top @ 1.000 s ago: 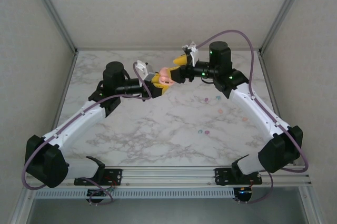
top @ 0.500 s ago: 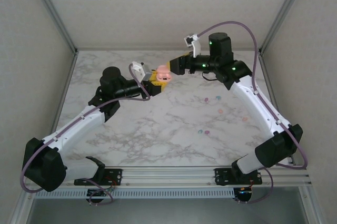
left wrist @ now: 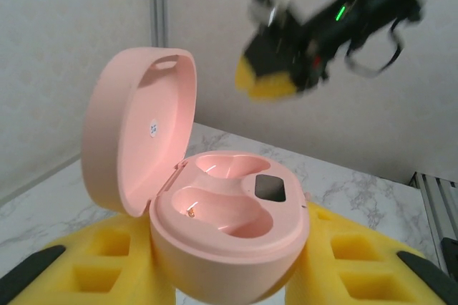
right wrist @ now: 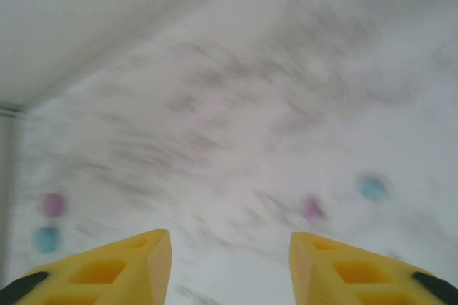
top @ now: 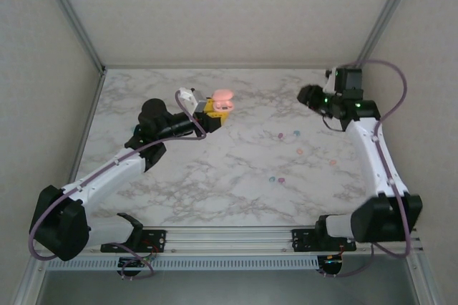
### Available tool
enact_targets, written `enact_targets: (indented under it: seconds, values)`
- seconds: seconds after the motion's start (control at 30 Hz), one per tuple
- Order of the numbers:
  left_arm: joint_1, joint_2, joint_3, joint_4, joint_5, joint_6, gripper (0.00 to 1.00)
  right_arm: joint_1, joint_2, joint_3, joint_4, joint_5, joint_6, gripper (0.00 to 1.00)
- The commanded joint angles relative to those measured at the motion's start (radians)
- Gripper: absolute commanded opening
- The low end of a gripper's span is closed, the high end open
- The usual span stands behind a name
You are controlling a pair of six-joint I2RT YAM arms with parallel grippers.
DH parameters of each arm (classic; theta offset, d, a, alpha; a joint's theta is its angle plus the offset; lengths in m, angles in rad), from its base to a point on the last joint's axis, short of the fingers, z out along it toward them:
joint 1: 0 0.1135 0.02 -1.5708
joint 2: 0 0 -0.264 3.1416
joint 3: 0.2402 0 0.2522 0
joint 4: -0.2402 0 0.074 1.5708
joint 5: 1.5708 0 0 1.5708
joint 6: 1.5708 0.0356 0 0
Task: Insert the wireless bluetooth earbuds into the charging case
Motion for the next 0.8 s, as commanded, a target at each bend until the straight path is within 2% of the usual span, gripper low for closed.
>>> enact_targets:
  seconds: [0.0, 0.1, 0.23, 0.77]
  values:
    - [-0.019, -0.018, -0.008, 0.049, -0.025, -0.016, 0.21, -0.038, 0.072, -0.112, -0.104, 0.025, 0.022, 0.46]
    - [-0.027, -0.020, -0.008, 0.042, -0.033, -0.011, 0.21, -0.043, 0.130, -0.167, -0.093, 0.090, 0.038, 0.45]
    - [-0.030, -0.024, -0.013, 0.041, -0.049, -0.005, 0.22, -0.044, 0.202, -0.199, -0.060, 0.099, 0.013, 0.46]
    - [-0.030, -0.028, 0.007, -0.001, -0.056, 0.022, 0.22, -0.021, 0.443, -0.104, -0.059, 0.028, -0.123, 0.46]
